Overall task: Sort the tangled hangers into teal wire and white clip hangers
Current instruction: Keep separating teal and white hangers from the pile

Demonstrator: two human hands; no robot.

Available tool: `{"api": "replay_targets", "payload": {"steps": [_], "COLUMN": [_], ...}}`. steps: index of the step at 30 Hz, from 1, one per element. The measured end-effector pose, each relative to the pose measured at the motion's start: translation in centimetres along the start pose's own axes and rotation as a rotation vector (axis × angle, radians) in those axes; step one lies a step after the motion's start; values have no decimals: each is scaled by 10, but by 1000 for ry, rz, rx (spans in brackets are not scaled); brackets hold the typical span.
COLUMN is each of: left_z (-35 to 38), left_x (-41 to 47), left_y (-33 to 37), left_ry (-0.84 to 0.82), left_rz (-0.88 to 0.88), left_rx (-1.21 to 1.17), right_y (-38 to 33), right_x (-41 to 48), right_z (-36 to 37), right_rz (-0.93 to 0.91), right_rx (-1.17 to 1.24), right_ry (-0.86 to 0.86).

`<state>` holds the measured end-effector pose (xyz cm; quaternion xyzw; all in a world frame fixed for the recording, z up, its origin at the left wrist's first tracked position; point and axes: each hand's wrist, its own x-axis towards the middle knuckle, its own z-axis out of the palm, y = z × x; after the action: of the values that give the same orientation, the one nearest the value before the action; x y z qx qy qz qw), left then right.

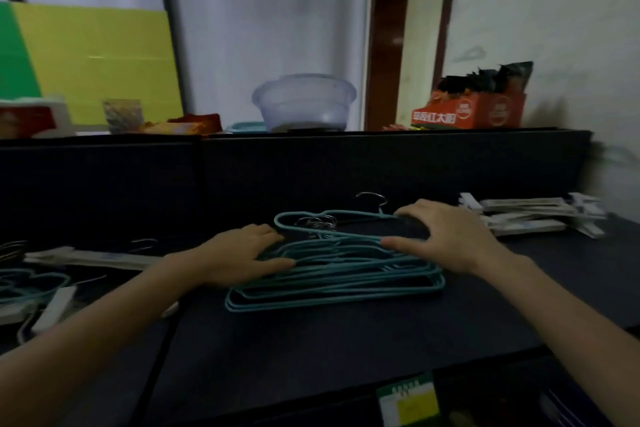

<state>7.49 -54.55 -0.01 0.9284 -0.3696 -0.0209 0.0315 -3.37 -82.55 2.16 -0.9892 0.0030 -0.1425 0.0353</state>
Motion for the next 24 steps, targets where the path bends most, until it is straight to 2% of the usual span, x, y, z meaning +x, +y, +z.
{"api": "replay_targets", "payload": {"steps": [8, 13, 16, 19, 24], "left_z": [-18, -11, -2, 6, 16], "left_x": [-60, -91, -112, -135, -181], "left_y": [-25, -23, -22, -18, -19], "left_ry": [263, 427, 480, 511, 551], "left_rz": [-287, -412, -458, -522, -633], "left_rx": [130, 150, 171, 175, 190], "right_y": [-22, -36, -44, -62, -108], "right_x": [37, 39, 39, 35, 26], "right_z": [34, 40, 37, 31, 25], "right_rz": [-206, -277, -378, -459, -578], "right_rx": [48, 22, -3, 70, 128], "right_ry": [-73, -282, -202, -131, -112]}}
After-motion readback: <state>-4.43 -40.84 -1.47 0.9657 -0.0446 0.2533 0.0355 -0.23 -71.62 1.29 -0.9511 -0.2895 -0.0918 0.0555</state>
